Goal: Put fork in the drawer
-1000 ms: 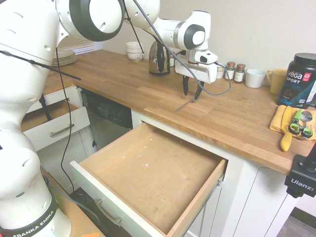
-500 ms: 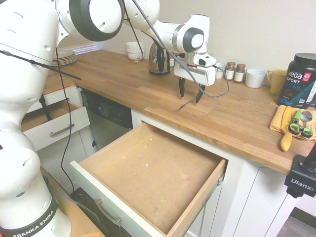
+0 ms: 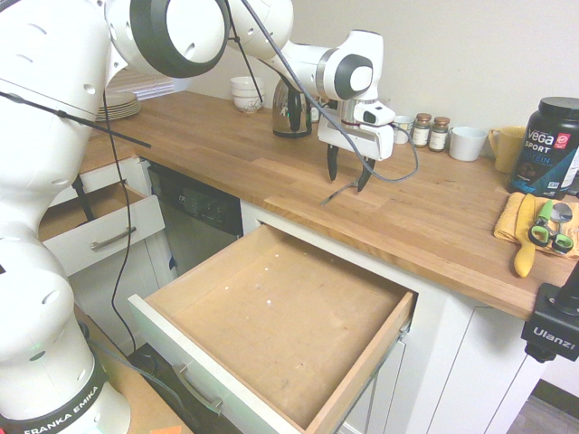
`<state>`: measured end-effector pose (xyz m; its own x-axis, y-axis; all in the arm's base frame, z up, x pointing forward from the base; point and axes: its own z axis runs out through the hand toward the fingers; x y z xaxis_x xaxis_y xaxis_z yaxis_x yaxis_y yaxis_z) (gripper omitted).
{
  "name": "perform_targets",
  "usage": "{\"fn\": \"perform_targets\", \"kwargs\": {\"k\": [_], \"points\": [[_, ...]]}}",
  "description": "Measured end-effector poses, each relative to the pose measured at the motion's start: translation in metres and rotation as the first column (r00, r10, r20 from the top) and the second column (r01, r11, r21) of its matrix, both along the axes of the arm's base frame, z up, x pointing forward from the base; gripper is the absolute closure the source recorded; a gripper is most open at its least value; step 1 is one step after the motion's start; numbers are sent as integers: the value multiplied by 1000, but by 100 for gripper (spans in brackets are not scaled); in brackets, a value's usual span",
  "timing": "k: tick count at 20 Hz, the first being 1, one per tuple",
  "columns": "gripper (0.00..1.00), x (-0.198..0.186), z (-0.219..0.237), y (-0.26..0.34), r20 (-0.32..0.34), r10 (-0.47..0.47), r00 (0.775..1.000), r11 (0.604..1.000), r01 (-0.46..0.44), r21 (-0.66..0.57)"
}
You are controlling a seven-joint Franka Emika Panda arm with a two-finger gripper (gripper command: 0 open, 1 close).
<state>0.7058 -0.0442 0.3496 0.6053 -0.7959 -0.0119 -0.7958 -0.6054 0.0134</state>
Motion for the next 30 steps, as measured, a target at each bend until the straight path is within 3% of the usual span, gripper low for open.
{"fn": "perform_targets", "kwargs": {"k": [30], "points": [[100, 14, -16, 5, -9, 7, 1000, 1000, -7, 1]]}}
